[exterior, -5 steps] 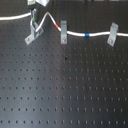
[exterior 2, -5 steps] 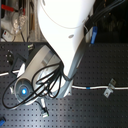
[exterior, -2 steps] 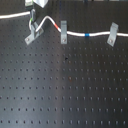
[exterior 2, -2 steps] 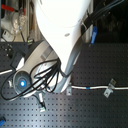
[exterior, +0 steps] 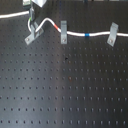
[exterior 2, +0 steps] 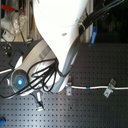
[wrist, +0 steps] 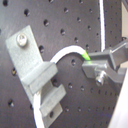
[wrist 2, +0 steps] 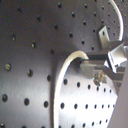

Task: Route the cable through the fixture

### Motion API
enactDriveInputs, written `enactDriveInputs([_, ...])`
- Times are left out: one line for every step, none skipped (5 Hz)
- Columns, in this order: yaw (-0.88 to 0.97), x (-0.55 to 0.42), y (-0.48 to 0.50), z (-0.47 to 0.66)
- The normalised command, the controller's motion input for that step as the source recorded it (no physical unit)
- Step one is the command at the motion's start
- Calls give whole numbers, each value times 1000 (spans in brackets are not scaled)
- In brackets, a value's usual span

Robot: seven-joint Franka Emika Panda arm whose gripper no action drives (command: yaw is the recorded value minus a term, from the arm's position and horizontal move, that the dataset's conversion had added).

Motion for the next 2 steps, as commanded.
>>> enactDriveInputs([0, -13, 8, 0])
enactDriveInputs([77, -51, 111, 0])
